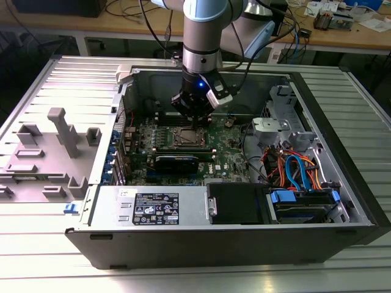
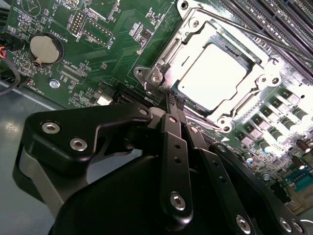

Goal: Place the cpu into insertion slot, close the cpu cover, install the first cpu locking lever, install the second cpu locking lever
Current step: 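Install the first cpu locking lever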

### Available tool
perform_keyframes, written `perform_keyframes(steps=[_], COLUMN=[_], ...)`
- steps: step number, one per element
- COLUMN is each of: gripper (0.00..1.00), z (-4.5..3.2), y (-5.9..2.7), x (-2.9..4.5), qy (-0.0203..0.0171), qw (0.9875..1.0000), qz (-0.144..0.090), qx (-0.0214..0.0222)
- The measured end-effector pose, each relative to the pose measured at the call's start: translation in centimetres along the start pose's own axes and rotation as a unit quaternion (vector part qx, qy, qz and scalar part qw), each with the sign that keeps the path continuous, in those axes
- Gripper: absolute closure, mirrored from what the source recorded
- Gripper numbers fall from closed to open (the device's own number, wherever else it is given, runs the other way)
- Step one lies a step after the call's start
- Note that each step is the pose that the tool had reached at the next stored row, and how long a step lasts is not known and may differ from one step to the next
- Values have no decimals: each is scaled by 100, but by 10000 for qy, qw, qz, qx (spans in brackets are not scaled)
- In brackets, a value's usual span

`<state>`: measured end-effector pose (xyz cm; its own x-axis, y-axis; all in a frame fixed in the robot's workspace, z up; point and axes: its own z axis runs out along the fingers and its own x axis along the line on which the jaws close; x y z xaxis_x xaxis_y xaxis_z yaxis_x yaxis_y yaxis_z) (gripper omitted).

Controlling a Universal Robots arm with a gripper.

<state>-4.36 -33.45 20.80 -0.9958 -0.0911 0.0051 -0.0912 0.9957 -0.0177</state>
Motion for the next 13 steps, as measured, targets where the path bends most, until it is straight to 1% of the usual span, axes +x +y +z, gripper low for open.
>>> perform_keyframes(steps=[10,13], gripper=[88,88], z=[-78,-80], y=[-1,1], x=[2,37], qy=[-1,0], qw=[10000,10000], qz=[-1,-1], qx=[-1,-1])
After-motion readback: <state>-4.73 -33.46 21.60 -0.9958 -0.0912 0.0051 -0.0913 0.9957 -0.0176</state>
